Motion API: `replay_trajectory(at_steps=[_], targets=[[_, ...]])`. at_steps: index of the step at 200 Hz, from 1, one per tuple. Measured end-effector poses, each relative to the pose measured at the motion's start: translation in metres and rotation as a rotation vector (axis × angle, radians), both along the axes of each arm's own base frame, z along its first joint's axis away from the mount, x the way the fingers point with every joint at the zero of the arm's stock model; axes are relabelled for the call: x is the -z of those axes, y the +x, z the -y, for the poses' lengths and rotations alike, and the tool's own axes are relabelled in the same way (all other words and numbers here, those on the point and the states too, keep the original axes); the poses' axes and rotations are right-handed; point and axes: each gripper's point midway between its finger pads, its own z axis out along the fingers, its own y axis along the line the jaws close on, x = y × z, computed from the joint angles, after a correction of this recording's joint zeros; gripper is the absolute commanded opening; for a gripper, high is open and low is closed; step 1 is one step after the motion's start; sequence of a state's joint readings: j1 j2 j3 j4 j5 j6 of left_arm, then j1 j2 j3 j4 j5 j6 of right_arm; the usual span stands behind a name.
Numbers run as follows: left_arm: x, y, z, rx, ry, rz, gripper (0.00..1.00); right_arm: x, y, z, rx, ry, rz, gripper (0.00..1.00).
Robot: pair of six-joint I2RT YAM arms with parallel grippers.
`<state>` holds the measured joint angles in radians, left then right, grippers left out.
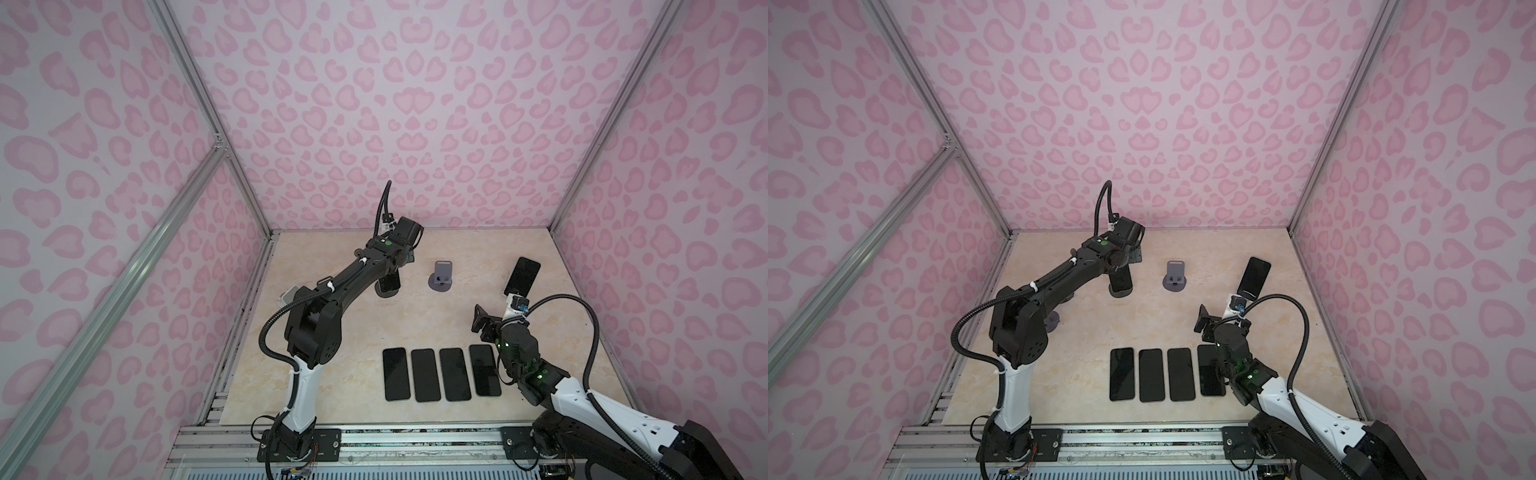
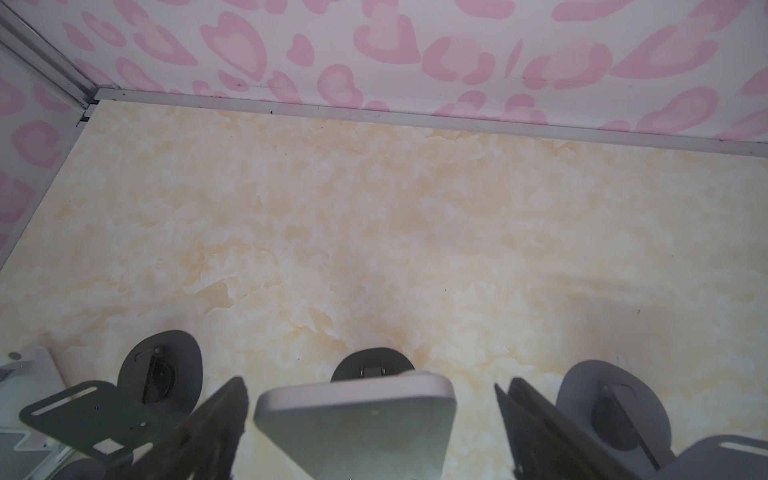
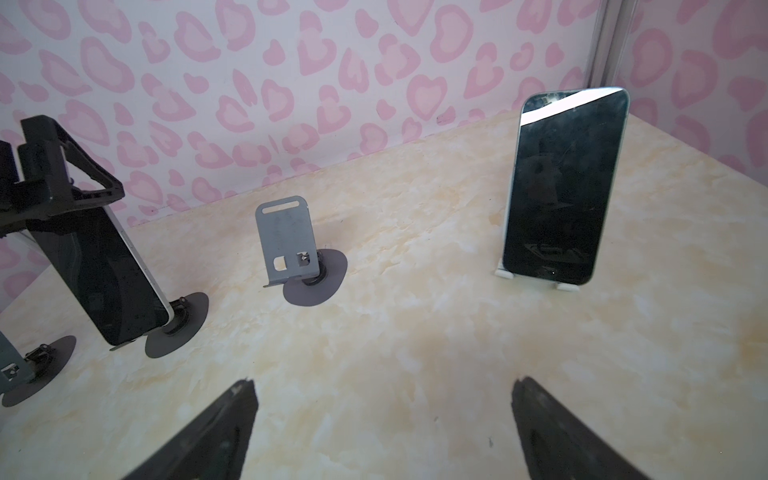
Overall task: Remove the phone from the phone stand
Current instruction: 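Close the left gripper on the top edge of the black phone on the dark stand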
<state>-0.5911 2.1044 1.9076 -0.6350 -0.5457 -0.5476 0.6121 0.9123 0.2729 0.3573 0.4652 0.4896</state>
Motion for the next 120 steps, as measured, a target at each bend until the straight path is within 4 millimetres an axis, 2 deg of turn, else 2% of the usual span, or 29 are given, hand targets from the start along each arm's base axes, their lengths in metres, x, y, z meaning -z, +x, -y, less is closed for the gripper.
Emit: replay_trajectory(at_steps=[68,120], targets=[[0.006,0.009,-0.009,-0.028,0.002,-0.012,1.00,0.000,0.001,0.001,0.001,0.008,0.000,0.97],[0.012,0.009,-0.007,-0.013,0.001,-0.030,0.93,0.002,0.002,-0.001,-0.002,0.009,-0.006,0.97]])
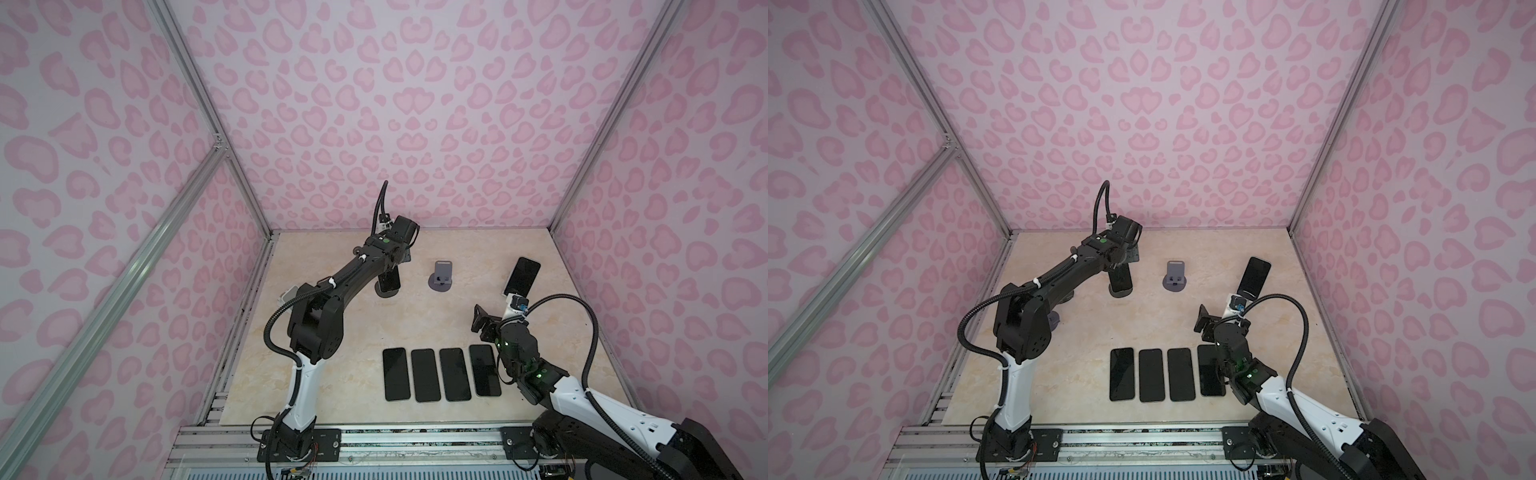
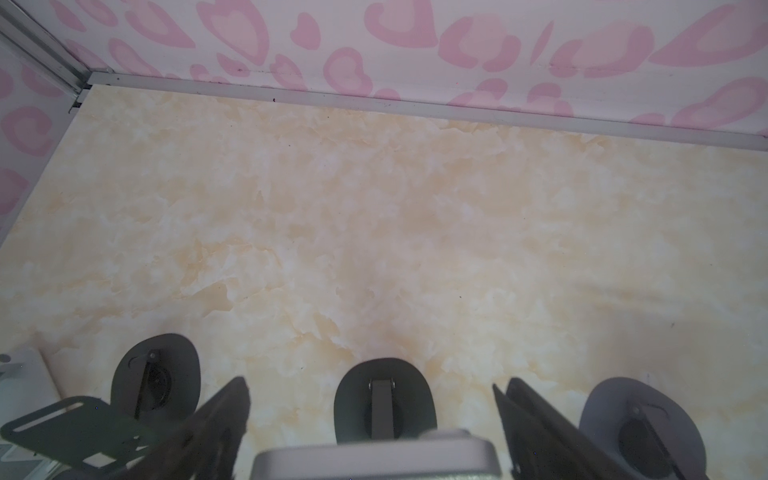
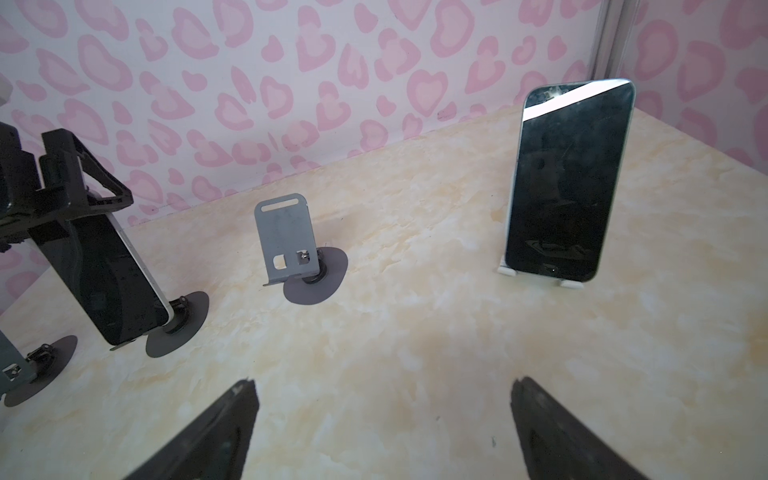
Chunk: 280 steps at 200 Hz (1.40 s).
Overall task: Remove the phone from the phone stand
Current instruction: 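Close the left gripper on the top edge of the black phone on the dark stand, then lift the black phone up off its dark stand with the left gripper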
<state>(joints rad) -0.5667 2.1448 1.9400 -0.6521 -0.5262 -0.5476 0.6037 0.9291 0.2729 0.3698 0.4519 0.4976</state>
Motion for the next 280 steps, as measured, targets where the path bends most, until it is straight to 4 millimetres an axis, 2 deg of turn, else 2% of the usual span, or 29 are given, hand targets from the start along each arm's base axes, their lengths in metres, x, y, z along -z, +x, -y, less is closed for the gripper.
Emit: replay_trajectory(at_steps=[28,84,113,175,239,280], targets=[[0.002,0.001,-0.001,0.001,0.004,-0.003,0.86,-0.001,0.000,0.000,0.000,0.003,0.004,0.97],[0.007,0.001,0.000,0.006,0.011,-0.012,0.81,0.001,0.001,0.000,0.001,-0.001,-0.001,0.96],[0.008,0.001,0.000,0.004,0.009,-0.014,0.73,-0.001,0.001,0.000,0.001,0.001,0.003,0.95],[0.010,0.001,0.001,0.001,0.005,-0.011,0.65,-0.003,0.001,0.001,0.005,0.006,0.012,0.94],[-0.002,-0.011,-0.003,0.013,-0.007,-0.004,0.53,-0.003,0.001,0.001,0.005,0.005,0.011,0.94],[-0.009,-0.020,-0.003,0.041,-0.020,-0.010,0.51,-0.003,0.001,0.001,0.005,0.005,0.011,0.94]])
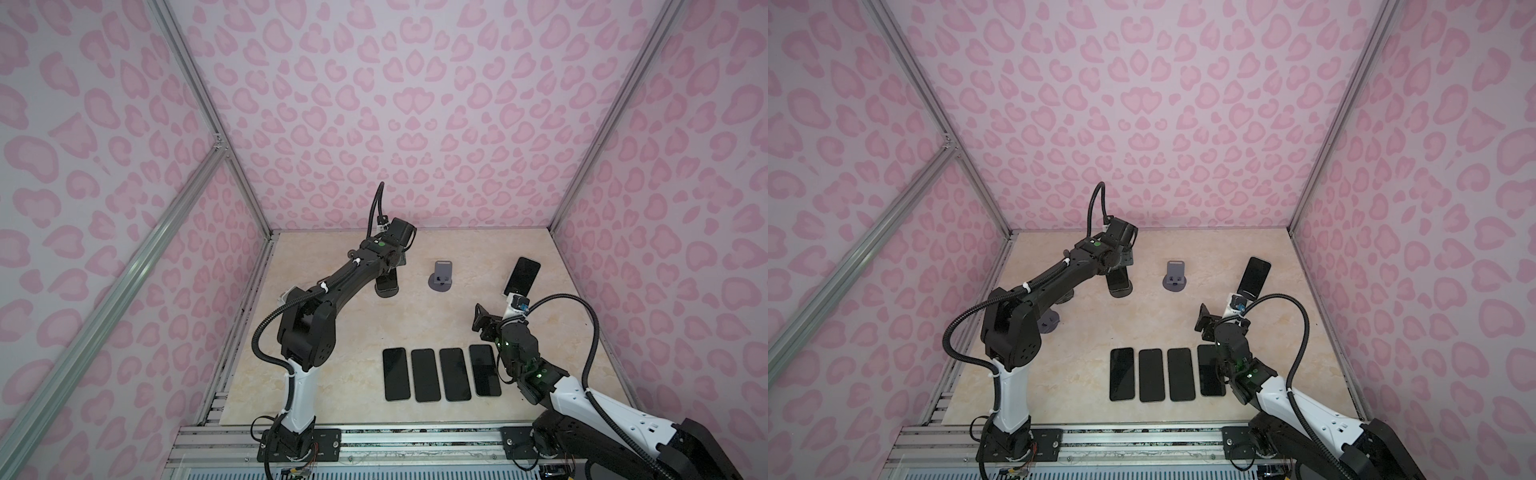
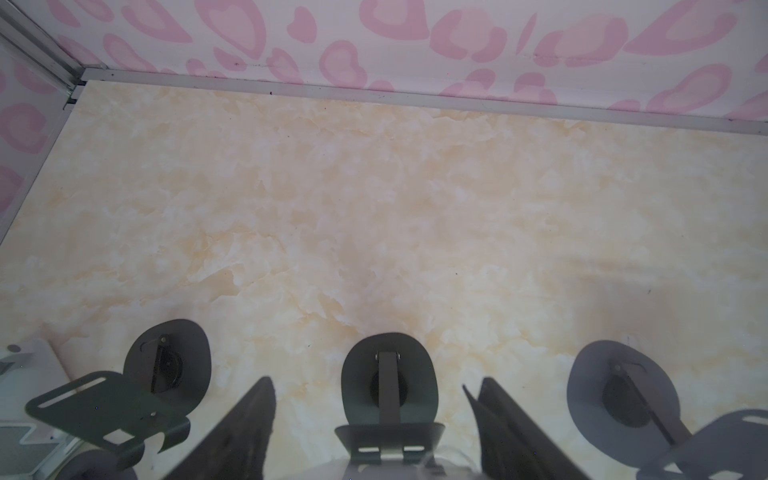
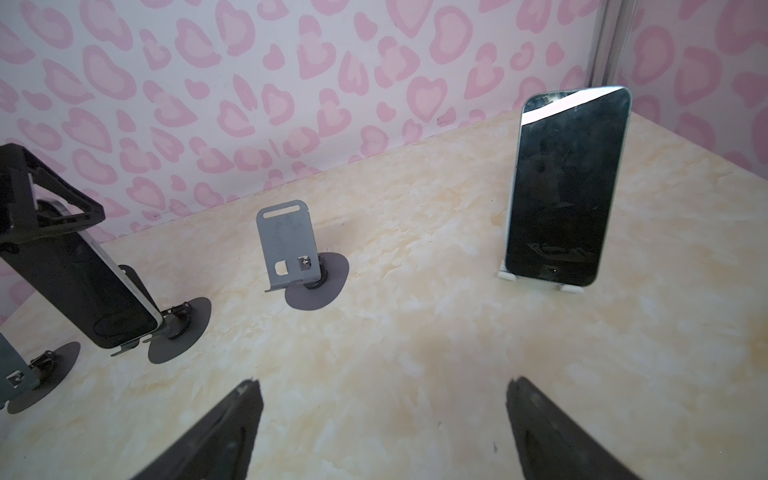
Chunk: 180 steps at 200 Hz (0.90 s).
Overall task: Remove the phone from the phone stand
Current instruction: 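Lift the black phone up off its dark stand with the left gripper, then carry the black phone toward the flat row of phones with the left gripper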
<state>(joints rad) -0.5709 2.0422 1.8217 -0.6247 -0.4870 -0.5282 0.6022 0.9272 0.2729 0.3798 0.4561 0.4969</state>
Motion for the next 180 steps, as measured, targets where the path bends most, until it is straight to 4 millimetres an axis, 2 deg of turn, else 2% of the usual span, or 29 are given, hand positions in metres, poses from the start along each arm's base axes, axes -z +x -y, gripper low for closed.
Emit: replay_trajectory(at_steps=[39,115,161,180], targets=[[0.002,-0.003,0.002,0.029,0.005,-0.013,0.49,-0.001,0.000,0.000,0.000,0.001,0.002,0.94],[-0.010,-0.013,-0.005,0.053,0.017,0.005,0.47,-0.002,0.000,0.002,0.006,-0.002,0.006,0.93],[-0.007,-0.032,-0.017,0.072,0.034,0.005,0.46,0.002,0.000,0.001,0.005,-0.009,-0.006,0.93],[-0.014,-0.036,-0.019,0.081,0.032,0.018,0.46,0.004,0.001,0.000,0.001,-0.012,-0.012,0.93]])
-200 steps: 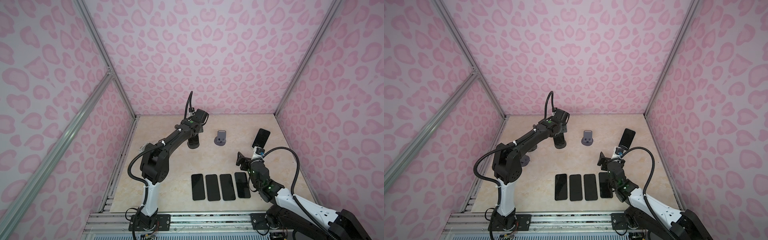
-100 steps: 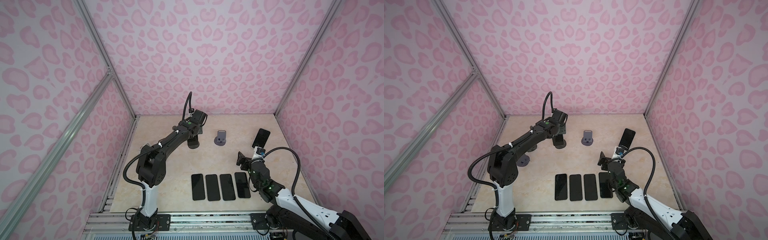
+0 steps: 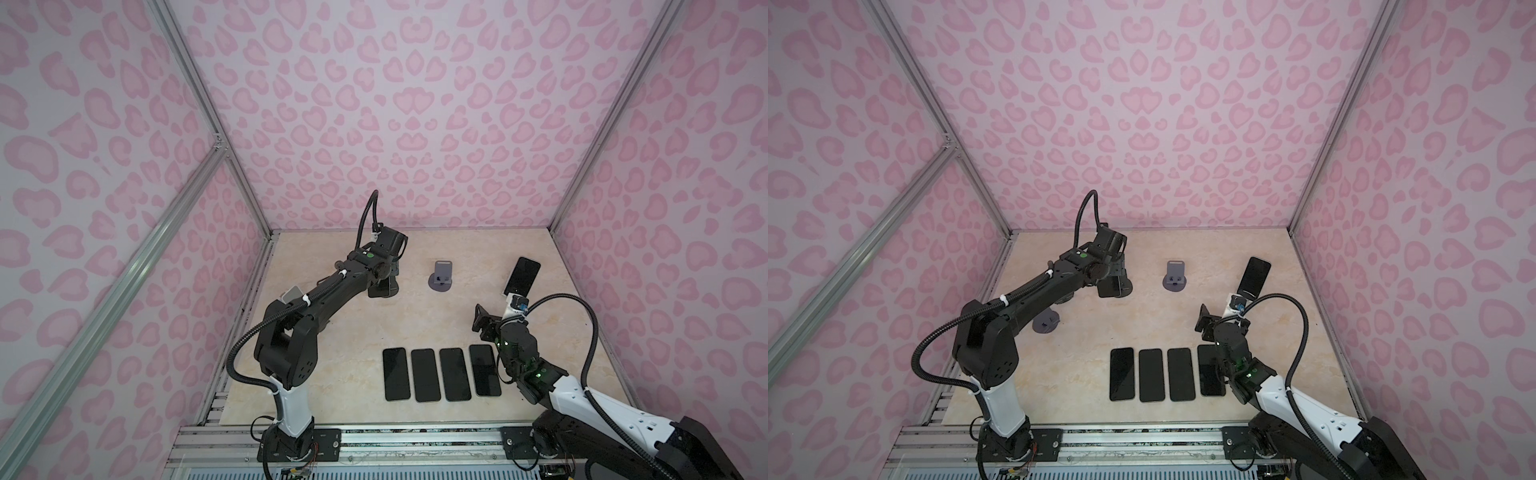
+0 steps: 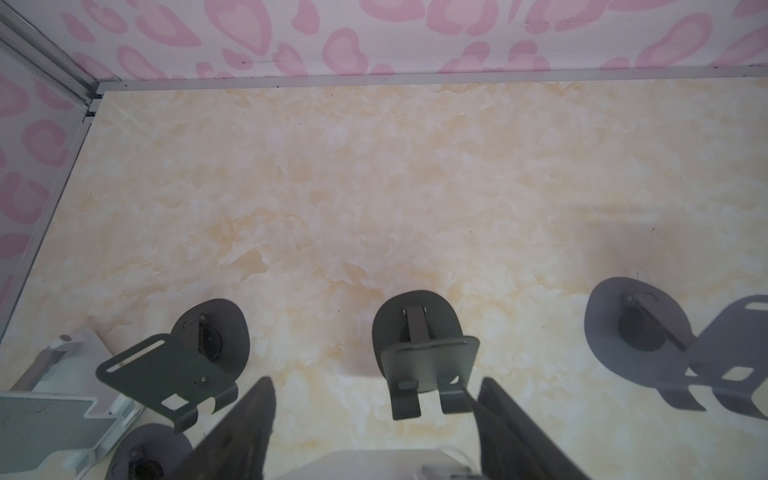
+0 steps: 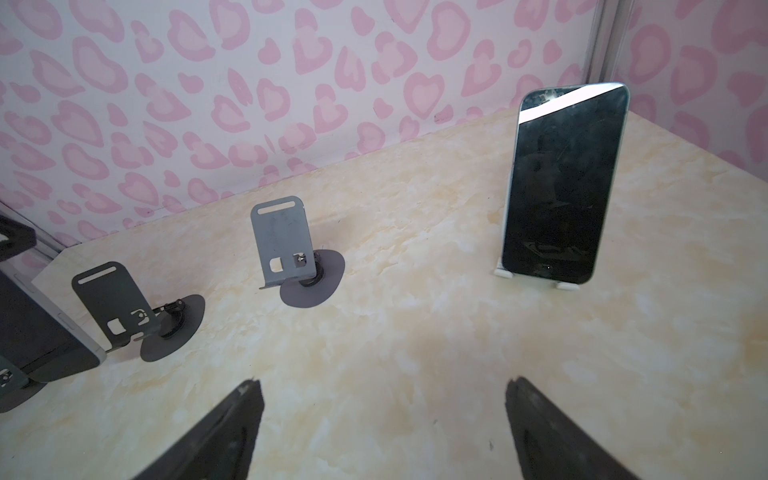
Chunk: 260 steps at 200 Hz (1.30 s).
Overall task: Remove the phone from the phone stand
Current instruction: 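Carry the black phone toward the flat row of phones with the left gripper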
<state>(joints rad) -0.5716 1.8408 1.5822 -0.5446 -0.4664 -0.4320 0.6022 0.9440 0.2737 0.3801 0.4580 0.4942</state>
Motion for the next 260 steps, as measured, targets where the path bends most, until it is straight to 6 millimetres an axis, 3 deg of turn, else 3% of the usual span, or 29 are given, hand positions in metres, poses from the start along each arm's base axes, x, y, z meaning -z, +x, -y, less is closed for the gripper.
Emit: replay_trajectory(at_steps=[55,121,156,222,260], targets=[[-0.009,0.000,0.004,0.037,-0.011,0.018,0.45,0.001,0.003,-0.005,-0.014,-0.001,-0.010,0.93],[-0.035,-0.012,0.000,0.048,-0.048,0.055,0.45,0.003,0.004,-0.010,-0.037,0.008,-0.016,0.93],[-0.037,-0.024,-0.008,0.048,-0.047,0.055,0.45,0.004,0.004,-0.012,-0.042,0.013,-0.022,0.93],[-0.006,-0.078,-0.045,0.024,-0.012,-0.009,0.45,0.004,0.003,-0.015,-0.058,0.032,-0.022,0.93],[0.001,-0.113,-0.068,-0.006,-0.029,-0.022,0.45,0.003,0.003,-0.017,-0.068,0.035,-0.021,0.93]])
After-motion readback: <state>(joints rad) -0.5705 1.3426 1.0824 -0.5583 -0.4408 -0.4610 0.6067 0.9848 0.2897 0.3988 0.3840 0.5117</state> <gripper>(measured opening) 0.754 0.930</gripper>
